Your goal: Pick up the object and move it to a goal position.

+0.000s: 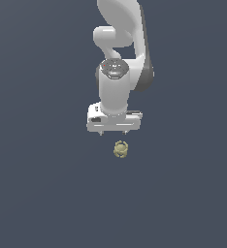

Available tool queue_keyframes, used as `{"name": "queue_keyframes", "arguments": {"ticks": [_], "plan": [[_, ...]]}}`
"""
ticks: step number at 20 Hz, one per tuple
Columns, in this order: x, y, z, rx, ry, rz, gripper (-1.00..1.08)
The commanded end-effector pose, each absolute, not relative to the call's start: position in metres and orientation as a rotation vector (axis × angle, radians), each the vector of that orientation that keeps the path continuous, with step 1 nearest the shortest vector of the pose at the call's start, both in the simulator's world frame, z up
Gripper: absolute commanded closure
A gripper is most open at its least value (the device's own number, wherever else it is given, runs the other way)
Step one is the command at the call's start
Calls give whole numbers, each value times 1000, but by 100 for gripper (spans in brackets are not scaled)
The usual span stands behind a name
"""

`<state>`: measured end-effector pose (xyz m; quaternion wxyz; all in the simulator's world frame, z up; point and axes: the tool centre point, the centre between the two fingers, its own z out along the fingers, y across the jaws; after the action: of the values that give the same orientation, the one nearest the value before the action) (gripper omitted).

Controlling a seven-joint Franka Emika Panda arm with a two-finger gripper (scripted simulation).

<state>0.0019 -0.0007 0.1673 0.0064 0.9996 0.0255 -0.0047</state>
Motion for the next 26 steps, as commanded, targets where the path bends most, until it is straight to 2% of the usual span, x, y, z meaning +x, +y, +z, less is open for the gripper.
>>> {"name": "queue_keyframes", "arguments": {"ticks": [1,12,26], "plan": [[2,-1,167,3128,80,-15,-92],[2,-15,172,3101,126,-30,-92],[7,7,139,3119,-72,-15,-92]]}}
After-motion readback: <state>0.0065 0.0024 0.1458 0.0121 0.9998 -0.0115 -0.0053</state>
